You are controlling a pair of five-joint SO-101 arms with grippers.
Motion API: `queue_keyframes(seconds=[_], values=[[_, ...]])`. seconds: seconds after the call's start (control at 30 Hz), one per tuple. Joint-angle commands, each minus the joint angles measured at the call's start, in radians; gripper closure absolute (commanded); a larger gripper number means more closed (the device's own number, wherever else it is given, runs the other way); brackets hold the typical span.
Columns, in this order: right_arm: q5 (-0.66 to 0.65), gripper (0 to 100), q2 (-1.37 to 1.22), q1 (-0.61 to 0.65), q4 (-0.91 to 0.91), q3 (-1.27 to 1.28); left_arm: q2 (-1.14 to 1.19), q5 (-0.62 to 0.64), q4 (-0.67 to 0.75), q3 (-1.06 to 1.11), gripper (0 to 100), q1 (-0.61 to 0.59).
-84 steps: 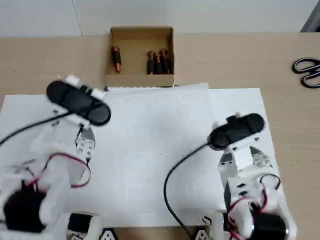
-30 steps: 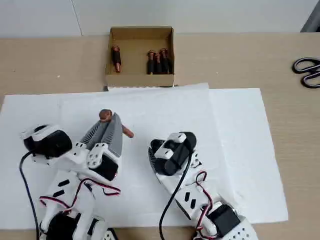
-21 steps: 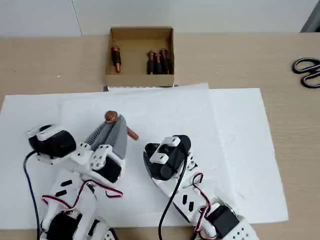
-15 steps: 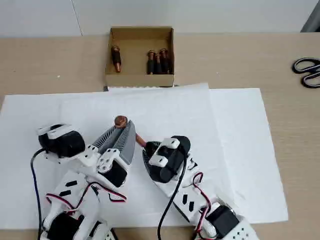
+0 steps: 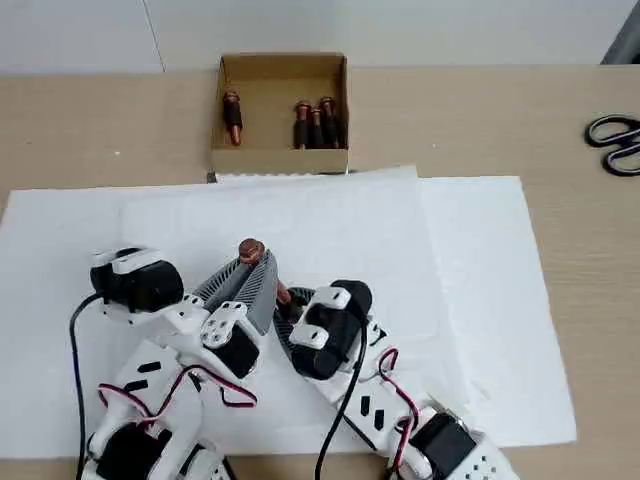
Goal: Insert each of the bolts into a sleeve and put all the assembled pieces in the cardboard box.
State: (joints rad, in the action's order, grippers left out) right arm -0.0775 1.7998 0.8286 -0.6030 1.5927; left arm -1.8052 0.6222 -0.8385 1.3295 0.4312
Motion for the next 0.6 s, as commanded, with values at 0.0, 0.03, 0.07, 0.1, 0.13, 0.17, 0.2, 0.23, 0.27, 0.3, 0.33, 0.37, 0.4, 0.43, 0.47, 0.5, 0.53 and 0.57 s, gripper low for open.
queue_keyframes(seconds=[0.0, 0.03, 0.07, 0.1, 0.13, 0.17, 0.2, 0.23, 0.27, 0.3, 0.33, 0.37, 0.4, 0.43, 0.47, 0.5, 0.53, 0.57], values=[[-0.009, 99.5, 0.012, 0.018, 0.03, -0.011, -0.008, 0.008, 0.009, -0.001, 99, 0.015], [-0.009, 99.5, 0.012, 0.018, 0.03, -0.014, -0.008, 0.008, 0.009, 0.001, 99, 0.015], [-0.009, 99.5, 0.012, 0.016, 0.03, -0.015, -0.008, 0.008, 0.008, 0.002, 99, 0.017], [-0.009, 99.5, 0.012, 0.016, 0.03, -0.015, -0.006, 0.008, 0.005, 0.002, 99, 0.018], [-0.009, 99.5, 0.012, 0.016, 0.03, -0.015, -0.005, 0.008, -0.006, 0.001, 99, 0.02], [-0.009, 99.5, 0.012, 0.016, 0.03, -0.015, -0.005, 0.006, -0.017, -0.001, 99, 0.02], [-0.009, 99.5, 0.012, 0.016, 0.03, -0.015, -0.005, 0.006, -0.029, -0.001, 99, 0.021], [-0.009, 99.5, 0.012, 0.016, 0.03, -0.015, -0.006, 0.006, -0.046, -0.002, 99, 0.021], [-0.009, 99.5, 0.012, 0.016, 0.03, -0.015, -0.006, 0.005, -0.066, -0.004, 99, 0.026], [-0.009, 99.5, 0.012, 0.016, 0.03, -0.015, -0.008, 0.005, -0.091, -0.008, 99, 0.043], [-0.009, 99.5, 0.012, 0.016, 0.03, -0.015, -0.008, 0.005, -0.123, -0.025, 99, 0.064], [-0.009, 99.5, 0.012, 0.016, 0.03, -0.014, -0.006, 0.005, -0.155, -0.041, 99, 0.094], [-0.009, 99.5, 0.012, 0.016, 0.03, -0.014, -0.006, 0.003, -0.181, -0.051, 99, 0.126], [-0.009, 99.5, 0.012, 0.016, 0.03, -0.014, -0.006, 0.003, -0.203, -0.059, 99, 0.149], [-0.009, 99.5, 0.012, 0.016, 0.03, -0.014, -0.006, -0.009, -0.218, -0.062, 99, 0.169], [-0.009, 99.5, 0.012, 0.016, 0.03, -0.014, -0.006, -0.037, -0.227, -0.062, 99, 0.181], [-0.009, 99.5, 0.012, 0.016, 0.03, -0.014, -0.006, -0.061, -0.235, -0.062, 99, 0.192], [-0.009, 99.5, 0.012, 0.016, 0.03, -0.014, -0.006, -0.081, -0.241, -0.061, 99, 0.195]])
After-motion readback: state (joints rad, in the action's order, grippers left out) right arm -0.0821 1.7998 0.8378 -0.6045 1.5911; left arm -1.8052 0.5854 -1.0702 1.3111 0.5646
